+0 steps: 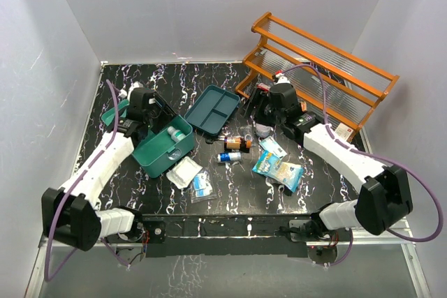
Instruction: Organize the medicine kit
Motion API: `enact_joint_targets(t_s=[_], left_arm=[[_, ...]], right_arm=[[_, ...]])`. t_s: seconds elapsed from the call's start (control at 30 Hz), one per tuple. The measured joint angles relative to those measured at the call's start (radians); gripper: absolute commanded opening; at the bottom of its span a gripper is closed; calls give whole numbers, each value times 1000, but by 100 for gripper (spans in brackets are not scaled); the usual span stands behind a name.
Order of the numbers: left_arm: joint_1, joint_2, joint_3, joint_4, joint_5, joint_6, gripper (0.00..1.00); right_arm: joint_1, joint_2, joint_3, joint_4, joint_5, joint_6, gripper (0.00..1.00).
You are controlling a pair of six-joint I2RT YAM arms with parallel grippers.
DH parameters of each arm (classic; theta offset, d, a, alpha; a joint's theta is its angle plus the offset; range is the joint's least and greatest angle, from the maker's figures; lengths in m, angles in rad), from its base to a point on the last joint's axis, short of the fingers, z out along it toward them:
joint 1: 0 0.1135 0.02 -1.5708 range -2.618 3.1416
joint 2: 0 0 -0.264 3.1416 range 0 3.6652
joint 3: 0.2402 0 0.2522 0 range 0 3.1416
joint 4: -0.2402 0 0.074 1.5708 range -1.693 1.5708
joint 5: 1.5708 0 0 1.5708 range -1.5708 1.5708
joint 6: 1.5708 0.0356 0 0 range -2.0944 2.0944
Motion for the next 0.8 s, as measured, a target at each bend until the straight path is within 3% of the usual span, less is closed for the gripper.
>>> enact_joint_targets(t_s=[0.2, 0.37, 0.6, 0.7, 0.8], left_arm=[[0, -80, 56, -19, 62, 248, 58], [-2, -76, 148, 7, 240, 514, 60], [-74, -58, 164, 174, 472, 667, 63], [-121, -10, 164, 233, 544, 701, 71], [-187, 81, 173, 249, 587, 772, 93]], right_arm=[[6, 72, 40, -27, 73, 74, 67], [7, 118, 55, -82, 154, 165, 66], [7, 142, 58, -150, 223, 266, 63], [7, 141, 58, -162, 246, 273, 63], [4, 141, 58, -164, 271, 247, 62]])
